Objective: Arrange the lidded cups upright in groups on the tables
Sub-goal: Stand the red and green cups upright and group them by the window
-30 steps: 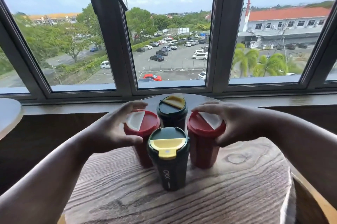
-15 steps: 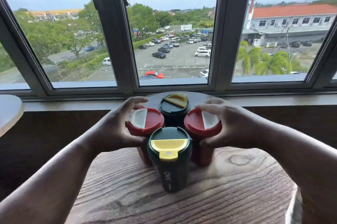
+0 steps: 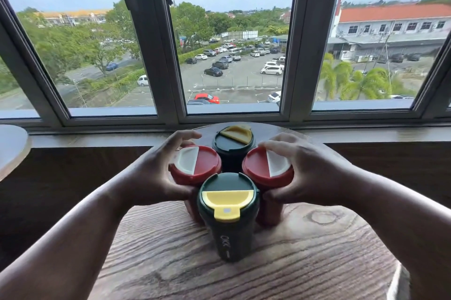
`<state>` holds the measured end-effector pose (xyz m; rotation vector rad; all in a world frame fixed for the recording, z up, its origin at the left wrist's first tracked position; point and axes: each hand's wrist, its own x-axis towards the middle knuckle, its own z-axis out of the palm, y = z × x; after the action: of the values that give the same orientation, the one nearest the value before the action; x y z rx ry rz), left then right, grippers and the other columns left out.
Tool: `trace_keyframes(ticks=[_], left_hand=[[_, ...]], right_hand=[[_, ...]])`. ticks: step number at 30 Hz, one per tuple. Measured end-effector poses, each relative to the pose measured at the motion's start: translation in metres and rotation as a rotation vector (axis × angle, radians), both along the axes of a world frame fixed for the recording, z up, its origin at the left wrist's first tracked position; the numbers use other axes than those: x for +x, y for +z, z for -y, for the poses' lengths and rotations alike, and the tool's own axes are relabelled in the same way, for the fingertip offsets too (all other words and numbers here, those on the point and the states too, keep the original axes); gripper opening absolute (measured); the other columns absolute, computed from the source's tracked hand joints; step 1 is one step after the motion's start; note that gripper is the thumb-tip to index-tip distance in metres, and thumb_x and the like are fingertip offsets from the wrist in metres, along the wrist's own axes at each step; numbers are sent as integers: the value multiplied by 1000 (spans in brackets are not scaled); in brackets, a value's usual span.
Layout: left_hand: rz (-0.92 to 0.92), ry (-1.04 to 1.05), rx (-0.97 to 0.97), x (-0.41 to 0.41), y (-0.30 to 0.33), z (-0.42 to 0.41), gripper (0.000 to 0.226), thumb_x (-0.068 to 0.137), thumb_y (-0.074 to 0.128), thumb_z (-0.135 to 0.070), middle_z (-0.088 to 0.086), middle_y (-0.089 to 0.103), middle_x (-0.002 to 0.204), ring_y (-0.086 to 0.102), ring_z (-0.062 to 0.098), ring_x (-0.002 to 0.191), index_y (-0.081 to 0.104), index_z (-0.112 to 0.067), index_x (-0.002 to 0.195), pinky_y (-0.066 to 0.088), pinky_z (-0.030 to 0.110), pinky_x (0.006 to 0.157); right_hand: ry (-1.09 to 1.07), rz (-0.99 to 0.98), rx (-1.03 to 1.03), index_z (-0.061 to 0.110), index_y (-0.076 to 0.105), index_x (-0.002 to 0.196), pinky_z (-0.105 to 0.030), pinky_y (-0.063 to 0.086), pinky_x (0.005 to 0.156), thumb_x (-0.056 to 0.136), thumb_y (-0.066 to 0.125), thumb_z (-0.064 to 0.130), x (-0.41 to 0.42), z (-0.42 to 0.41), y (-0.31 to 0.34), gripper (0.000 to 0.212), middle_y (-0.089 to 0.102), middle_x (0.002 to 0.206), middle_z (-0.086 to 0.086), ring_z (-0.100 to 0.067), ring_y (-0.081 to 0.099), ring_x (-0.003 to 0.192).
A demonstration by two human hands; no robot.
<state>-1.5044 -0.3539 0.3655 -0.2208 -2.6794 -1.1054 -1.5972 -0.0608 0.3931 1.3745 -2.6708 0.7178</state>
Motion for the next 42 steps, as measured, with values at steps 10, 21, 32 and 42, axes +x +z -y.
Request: trace_keyframes(ticks=[10,21,32,42], left_hand=[[-2,4,-9,2,1,2,97,54,96,-33,-9,56,132,57,-7,116,44,-38,137,45,7,88],[59,-29,-16,-2,14,11,71,63,73,-60,-19,60,129,55,-2,120,51,-51,130,50,30,96],[251,-111,-233,-87,50,-26,59,85,78,-30,-11,54,135,51,7,124,48,-37,136,46,32,101],[243,-103,-223,-111,53,-39,42,82,79,-37,-2,68,107,67,17,98,62,-28,120,56,33,85]], right_hand=[[5,48,44,30,51,139,0,30,93,60,84,48,-6,-1,-2,87,51,123,14,2,46,111],[2,107,84,38,33,149,-7,24,101,64,73,67,-7,-8,-1,98,38,141,24,14,30,123],[-233,340,-92,23,64,121,-37,54,89,89,67,42,-38,29,19,38,69,109,1,-16,66,97],[-232,349,21,18,75,101,-35,55,83,83,74,29,-49,58,29,20,75,96,-5,-20,69,92]])
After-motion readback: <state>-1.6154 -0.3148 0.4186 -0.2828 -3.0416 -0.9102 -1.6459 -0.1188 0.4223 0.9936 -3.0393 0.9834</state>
